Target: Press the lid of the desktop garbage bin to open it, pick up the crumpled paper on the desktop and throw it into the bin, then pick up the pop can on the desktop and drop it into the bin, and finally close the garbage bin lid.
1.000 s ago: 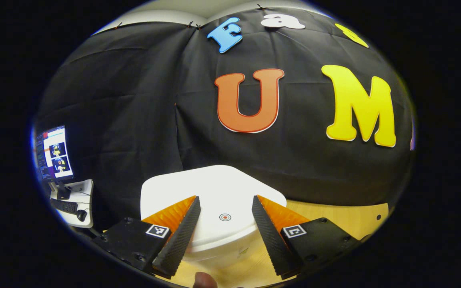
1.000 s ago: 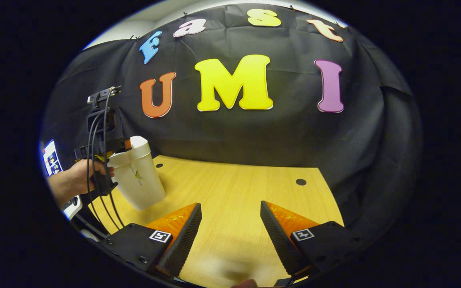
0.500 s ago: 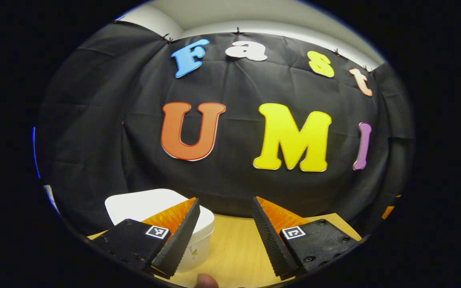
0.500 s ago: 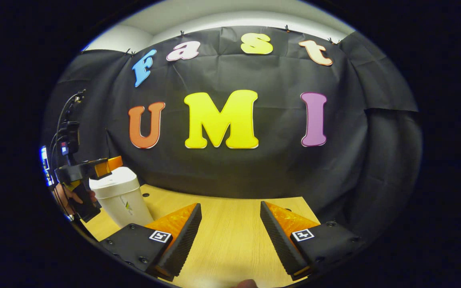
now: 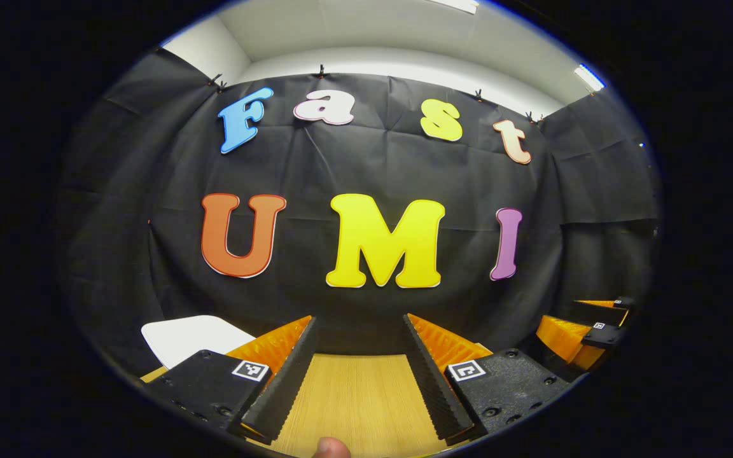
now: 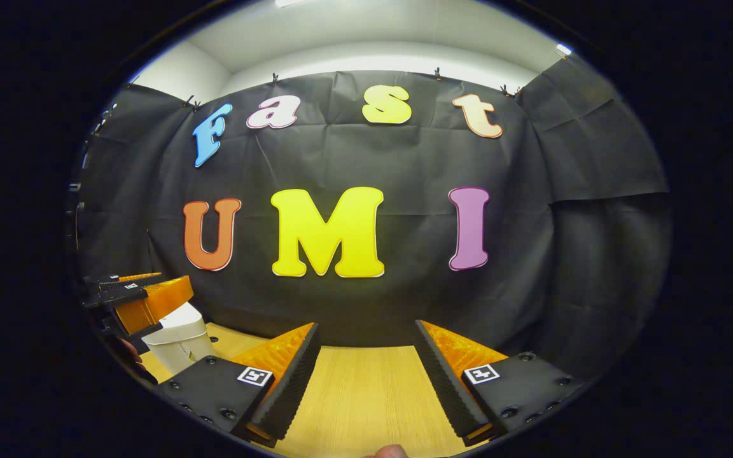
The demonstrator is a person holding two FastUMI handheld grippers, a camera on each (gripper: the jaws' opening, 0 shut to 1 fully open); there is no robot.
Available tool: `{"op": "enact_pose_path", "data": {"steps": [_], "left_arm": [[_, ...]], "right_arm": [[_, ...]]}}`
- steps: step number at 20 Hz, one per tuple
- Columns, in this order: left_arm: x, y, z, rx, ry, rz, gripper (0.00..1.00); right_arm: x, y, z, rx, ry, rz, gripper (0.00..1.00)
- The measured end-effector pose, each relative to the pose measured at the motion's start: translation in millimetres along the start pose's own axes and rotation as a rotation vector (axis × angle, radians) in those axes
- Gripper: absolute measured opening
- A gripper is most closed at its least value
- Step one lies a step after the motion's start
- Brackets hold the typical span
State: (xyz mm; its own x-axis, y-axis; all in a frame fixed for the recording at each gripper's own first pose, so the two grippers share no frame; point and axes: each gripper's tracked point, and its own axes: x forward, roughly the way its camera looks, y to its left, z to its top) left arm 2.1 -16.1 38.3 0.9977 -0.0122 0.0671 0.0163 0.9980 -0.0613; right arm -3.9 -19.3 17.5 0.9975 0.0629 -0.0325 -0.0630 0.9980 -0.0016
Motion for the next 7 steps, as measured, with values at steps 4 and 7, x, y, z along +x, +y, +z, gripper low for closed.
{"op": "enact_pose_path", "data": {"steps": [4, 7], "left_arm": [[-16.7, -1.8, -9.6, -0.008, 0.019, 0.009, 0.87], [-19.2, 6.0, -11.5, 0.008, 0.019, 0.042, 0.87]], "right_arm": [[-4.5, 6.7, 5.0, -0.007, -0.027, 0.003, 0.93], [-7.3, 17.1, 4.5, -0.015, -0.034, 0.022, 0.93]]}}
